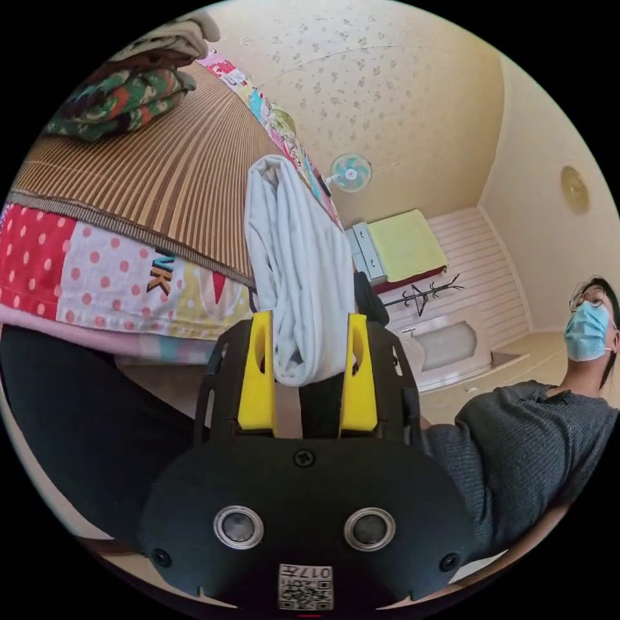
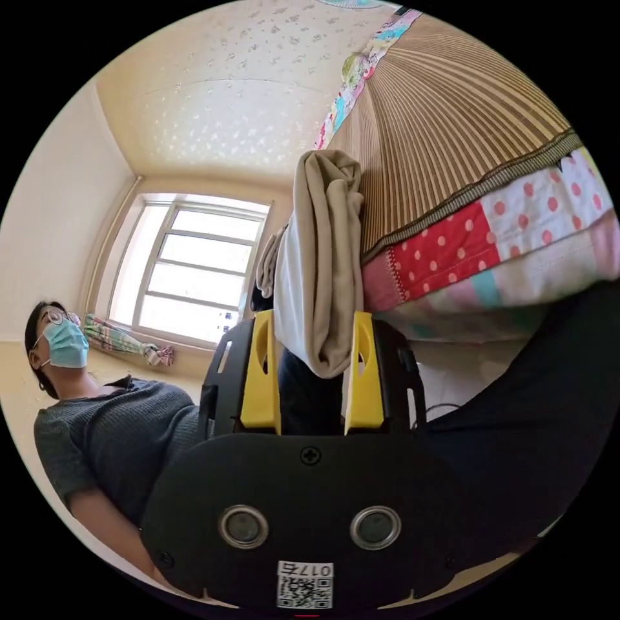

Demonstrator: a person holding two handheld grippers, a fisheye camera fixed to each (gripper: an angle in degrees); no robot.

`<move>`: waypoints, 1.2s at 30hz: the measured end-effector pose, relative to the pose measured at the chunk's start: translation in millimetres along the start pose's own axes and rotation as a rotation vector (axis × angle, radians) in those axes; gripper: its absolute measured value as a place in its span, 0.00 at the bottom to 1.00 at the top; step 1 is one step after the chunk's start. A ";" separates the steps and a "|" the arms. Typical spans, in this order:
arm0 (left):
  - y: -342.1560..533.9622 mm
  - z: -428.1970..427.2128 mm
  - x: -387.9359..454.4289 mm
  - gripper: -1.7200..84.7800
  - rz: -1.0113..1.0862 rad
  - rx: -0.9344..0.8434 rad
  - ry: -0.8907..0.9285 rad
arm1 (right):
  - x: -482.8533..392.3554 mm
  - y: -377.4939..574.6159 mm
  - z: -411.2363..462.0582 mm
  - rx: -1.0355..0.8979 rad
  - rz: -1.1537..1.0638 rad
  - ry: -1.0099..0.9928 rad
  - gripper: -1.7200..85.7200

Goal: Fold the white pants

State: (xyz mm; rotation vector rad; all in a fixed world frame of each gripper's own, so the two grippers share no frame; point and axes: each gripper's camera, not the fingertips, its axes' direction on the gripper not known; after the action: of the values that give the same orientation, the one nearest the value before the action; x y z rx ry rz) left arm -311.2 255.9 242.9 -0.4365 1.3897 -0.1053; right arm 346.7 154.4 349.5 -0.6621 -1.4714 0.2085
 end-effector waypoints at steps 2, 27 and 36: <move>-32.9 17.7 -10.5 0.25 -0.014 -0.081 -0.050 | -0.5 -34.4 24.4 -0.107 0.001 0.001 0.27; -156.0 115.0 -71.6 0.19 -0.323 -0.414 0.210 | -61.0 -79.9 -152.8 0.302 0.094 0.152 0.19; -176.6 78.5 -89.6 0.14 -0.643 -0.353 0.713 | -32.4 -28.4 -75.7 0.148 0.219 -0.288 0.35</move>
State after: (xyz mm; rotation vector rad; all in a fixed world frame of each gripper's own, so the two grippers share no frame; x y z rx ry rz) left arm -220.4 141.9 398.1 -1.2199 1.9224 -0.5912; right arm 408.0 93.2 340.0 -0.6928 -1.6381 0.5973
